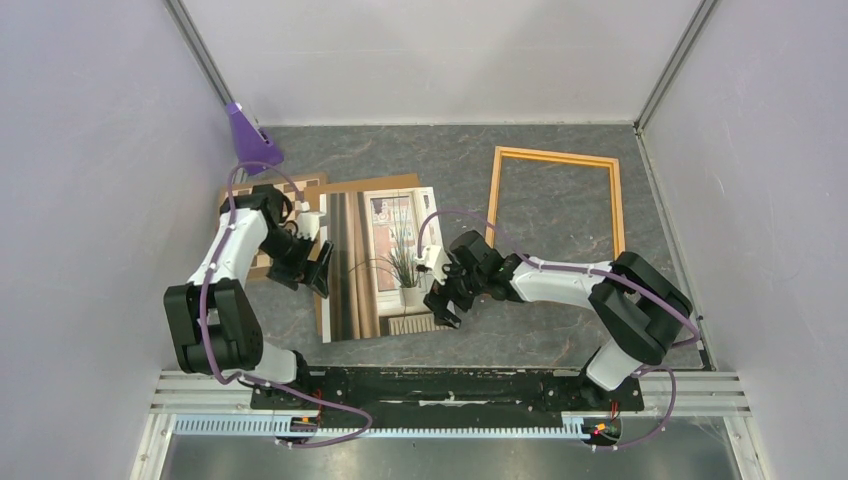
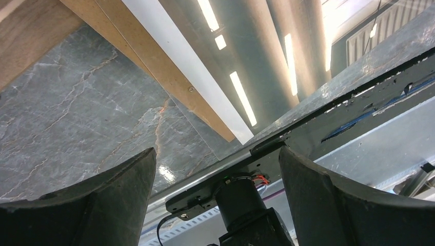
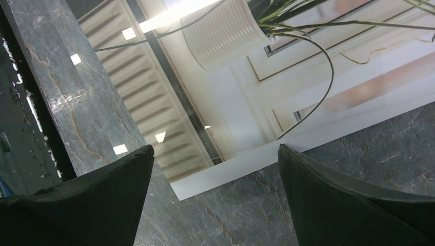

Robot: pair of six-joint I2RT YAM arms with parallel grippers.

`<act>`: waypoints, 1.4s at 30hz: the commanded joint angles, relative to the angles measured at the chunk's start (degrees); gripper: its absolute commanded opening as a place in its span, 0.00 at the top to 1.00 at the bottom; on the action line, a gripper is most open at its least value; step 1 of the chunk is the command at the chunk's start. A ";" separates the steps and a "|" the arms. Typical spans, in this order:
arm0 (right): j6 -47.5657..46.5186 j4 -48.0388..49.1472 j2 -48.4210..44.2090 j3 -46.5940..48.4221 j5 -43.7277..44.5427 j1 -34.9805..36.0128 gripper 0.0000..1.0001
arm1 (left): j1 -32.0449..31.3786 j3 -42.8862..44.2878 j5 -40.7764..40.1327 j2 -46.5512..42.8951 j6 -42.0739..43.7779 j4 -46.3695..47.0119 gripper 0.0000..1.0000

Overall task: Put the photo into the frame
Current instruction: Adjust the photo frame item at the center of the board.

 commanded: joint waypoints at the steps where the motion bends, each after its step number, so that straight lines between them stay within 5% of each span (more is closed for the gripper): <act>1: -0.63 1.70 -0.07 0.31 -1.46 0.97 0.06 | 0.29 -0.94 2.21 0.39 4.21 0.52 0.05; 11: -0.96 1.68 1.71 2.62 -1.29 2.52 0.06 | 0.29 -2.96 5.97 2.18 10.74 -0.37 0.06; 26: -1.86 1.66 2.74 4.27 -0.31 2.62 0.06 | 1.15 -4.23 -4.46 3.11 9.36 4.56 0.10; 42: -2.03 1.94 2.33 3.92 0.74 2.62 0.07 | 1.96 -4.99 3.82 10.06 17.21 -1.83 0.20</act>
